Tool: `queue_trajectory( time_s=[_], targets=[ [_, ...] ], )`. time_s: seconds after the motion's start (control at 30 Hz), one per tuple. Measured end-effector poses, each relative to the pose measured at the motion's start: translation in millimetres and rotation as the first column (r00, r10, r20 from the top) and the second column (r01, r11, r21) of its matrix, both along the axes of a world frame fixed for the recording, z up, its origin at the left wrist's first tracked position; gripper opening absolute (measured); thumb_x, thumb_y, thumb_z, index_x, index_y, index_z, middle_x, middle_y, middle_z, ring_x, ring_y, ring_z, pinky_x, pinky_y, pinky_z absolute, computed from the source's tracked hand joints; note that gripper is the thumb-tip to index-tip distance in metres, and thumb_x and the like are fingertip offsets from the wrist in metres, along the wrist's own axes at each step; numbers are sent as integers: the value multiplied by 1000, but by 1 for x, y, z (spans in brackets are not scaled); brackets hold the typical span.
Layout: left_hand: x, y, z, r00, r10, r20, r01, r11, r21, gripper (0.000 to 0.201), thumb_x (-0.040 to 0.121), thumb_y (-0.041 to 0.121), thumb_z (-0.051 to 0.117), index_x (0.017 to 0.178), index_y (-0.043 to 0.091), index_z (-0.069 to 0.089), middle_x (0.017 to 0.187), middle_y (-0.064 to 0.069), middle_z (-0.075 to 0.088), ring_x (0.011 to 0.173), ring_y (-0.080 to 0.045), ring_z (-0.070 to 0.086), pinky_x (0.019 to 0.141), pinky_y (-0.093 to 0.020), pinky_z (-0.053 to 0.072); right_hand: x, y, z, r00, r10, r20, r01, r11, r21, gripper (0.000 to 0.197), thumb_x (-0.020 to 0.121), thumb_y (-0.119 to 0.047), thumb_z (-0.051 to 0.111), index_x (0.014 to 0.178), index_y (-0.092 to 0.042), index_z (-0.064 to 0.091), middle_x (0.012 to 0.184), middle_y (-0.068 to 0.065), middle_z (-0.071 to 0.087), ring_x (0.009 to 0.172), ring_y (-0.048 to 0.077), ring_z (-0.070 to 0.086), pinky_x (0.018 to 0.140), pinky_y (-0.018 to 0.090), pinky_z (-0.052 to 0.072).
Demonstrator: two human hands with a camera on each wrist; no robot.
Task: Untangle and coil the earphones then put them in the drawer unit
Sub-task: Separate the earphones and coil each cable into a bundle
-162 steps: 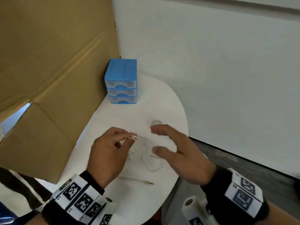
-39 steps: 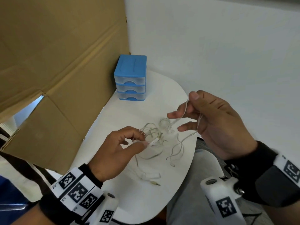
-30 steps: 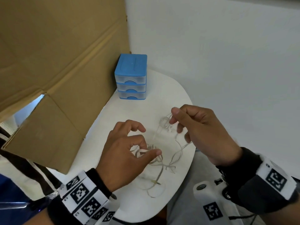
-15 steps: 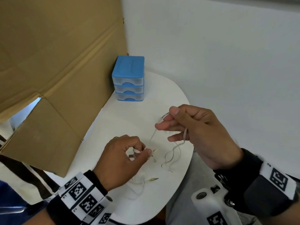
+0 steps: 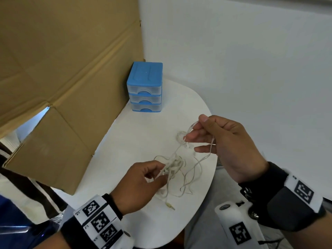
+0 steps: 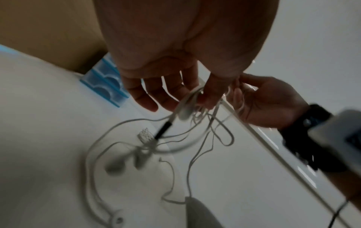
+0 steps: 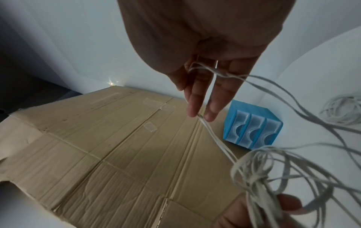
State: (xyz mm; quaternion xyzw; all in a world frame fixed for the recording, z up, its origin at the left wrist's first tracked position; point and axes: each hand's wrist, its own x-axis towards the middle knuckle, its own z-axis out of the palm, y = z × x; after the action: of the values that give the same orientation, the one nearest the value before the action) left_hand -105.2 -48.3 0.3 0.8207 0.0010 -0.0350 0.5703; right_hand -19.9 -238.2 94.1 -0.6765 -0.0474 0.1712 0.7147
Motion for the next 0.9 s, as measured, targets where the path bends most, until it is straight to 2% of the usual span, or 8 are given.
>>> queue_trajectory(
  time_s=[0.07,0.2,0.3,0.4,0.5,0.67,0.77,0.9],
  targets=[
    [2,4,2,999,-25,-48,19,992,-121,17,87,20,70,70,21,69,67,-13,61,62,-15,53,65,-27,46,1,-1,0,1000,-2,22,2,1000,-5,29,96,-29,54,81,-7,66,77,12,74,77,21,75,57,26,55],
    [4,6,9,995,-24,-97,-6,955,-296,21,80,23,77,63,15,66,65,-3,54,61,-12,49,61,-22,43,5,-2,-10,1000,10,-2,-10,993,-116,26,96,-25,58,86,-3,66,73,10,72,66,22,70,53,23,51],
    [4,6,17,996,3,-90,-36,930,-367,18,69,23,78,61,16,64,65,-4,53,60,-11,49,58,-19,44,4,-2,-21,998,63,-9,-64,972,-226,20,93,-17,62,85,1,66,61,9,63,45,15,45,42,18,35],
    [3,8,19,996,25,-83,-56,919,-390,17,65,23,76,69,9,68,70,-7,63,66,-14,59,62,-19,48,2,-1,-27,992,121,-30,-124,955,-269,21,92,-20,64,86,0,66,55,7,55,45,13,33,41,16,28],
    [4,9,19,989,49,-141,-104,902,-419,15,75,11,77,88,3,75,80,-9,74,70,-9,67,64,-17,48,1,2,-31,984,176,-33,-178,939,-295,20,91,-26,66,89,-5,64,55,3,56,49,16,32,43,19,27],
    [4,11,23,970,-7,-243,-126,841,-527,34,83,26,53,98,6,77,93,-21,74,87,-29,71,76,-30,49,-5,5,-40,966,247,80,-198,901,-386,35,88,-27,70,119,-29,52,47,-11,48,53,9,50,49,14,37],
    [4,12,27,977,-20,-212,-93,856,-509,33,81,27,50,82,4,74,76,-16,68,72,-25,65,71,-30,46,-9,5,-39,939,314,141,-239,890,-389,33,90,-28,67,121,-33,54,49,-10,46,55,11,49,53,14,39],
    [2,10,32,983,-8,-181,-76,888,-453,32,69,38,65,51,15,52,56,-1,43,57,-15,40,61,-28,30,-9,6,-36,929,352,111,-300,895,-329,26,95,-29,60,121,-31,60,61,4,56,46,1,45,51,11,36]
  ],
)
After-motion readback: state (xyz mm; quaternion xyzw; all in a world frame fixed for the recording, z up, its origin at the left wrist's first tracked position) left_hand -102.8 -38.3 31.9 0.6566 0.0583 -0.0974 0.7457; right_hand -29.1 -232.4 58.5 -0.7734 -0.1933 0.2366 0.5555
